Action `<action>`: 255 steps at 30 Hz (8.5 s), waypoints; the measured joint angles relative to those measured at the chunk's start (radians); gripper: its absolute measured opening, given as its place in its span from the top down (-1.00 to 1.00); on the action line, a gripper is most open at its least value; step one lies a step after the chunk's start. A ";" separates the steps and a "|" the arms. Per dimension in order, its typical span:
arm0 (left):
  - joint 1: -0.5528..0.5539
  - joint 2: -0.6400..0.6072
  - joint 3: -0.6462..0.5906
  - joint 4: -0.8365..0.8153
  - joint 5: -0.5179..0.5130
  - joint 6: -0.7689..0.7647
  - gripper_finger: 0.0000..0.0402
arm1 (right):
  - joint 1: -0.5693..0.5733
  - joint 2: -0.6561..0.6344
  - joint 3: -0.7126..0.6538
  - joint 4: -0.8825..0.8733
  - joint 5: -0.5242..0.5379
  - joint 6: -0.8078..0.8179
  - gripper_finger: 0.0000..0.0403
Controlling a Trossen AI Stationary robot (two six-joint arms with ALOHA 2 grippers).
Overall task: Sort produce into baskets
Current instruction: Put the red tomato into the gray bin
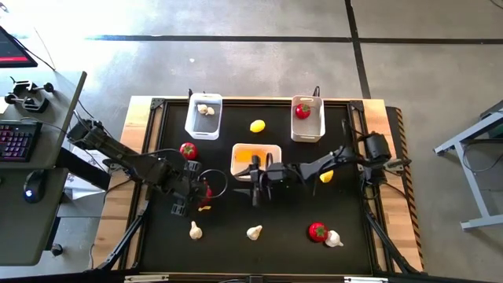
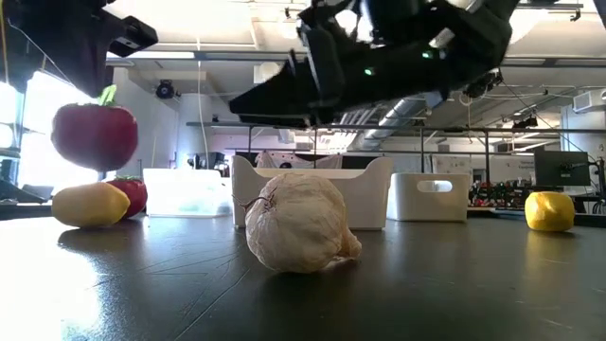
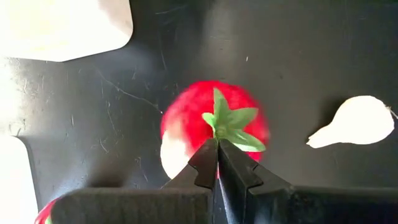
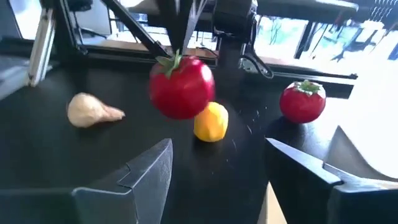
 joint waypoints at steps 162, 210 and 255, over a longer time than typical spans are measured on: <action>0.166 -0.453 -0.451 0.759 -0.176 0.125 0.74 | -0.099 0.150 0.508 -0.636 0.136 -0.173 -0.36; 0.496 -0.473 -0.798 1.523 0.073 0.280 0.74 | -0.628 -0.711 -0.304 -0.866 0.335 0.133 -0.36; 0.495 -0.473 -0.798 1.493 0.080 0.281 0.74 | -0.758 -0.618 -0.302 -0.962 0.357 0.372 -0.48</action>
